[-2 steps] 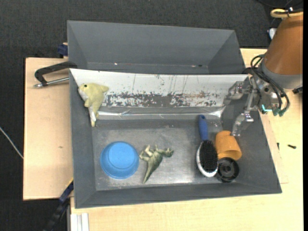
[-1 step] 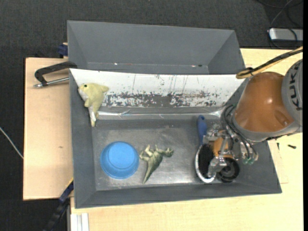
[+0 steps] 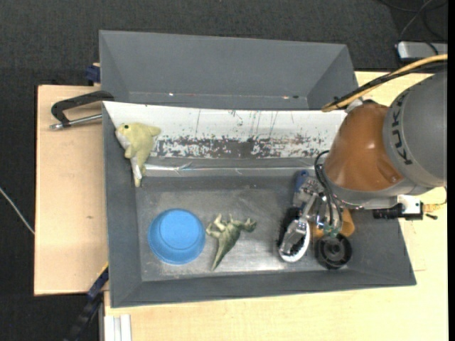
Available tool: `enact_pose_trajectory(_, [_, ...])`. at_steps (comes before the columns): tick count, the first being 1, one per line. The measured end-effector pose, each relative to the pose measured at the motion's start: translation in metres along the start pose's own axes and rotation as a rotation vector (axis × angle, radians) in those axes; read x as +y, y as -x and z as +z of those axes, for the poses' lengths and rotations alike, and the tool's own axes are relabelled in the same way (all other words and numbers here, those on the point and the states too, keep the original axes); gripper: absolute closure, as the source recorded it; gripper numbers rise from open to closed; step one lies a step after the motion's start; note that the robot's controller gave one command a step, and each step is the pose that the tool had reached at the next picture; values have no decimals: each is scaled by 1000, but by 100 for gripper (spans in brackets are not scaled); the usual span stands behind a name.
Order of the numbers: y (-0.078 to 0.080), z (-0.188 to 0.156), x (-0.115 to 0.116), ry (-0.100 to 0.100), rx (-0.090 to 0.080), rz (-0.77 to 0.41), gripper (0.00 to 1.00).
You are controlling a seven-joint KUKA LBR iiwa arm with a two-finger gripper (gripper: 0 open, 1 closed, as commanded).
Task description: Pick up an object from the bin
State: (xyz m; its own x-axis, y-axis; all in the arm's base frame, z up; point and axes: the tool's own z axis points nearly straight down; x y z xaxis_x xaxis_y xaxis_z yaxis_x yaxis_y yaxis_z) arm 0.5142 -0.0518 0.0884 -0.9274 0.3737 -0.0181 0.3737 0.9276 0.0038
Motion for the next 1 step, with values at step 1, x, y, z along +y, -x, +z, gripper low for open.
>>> enact_pose_trajectory(1, [12, 5, -49, 16, -6, -277, 0])
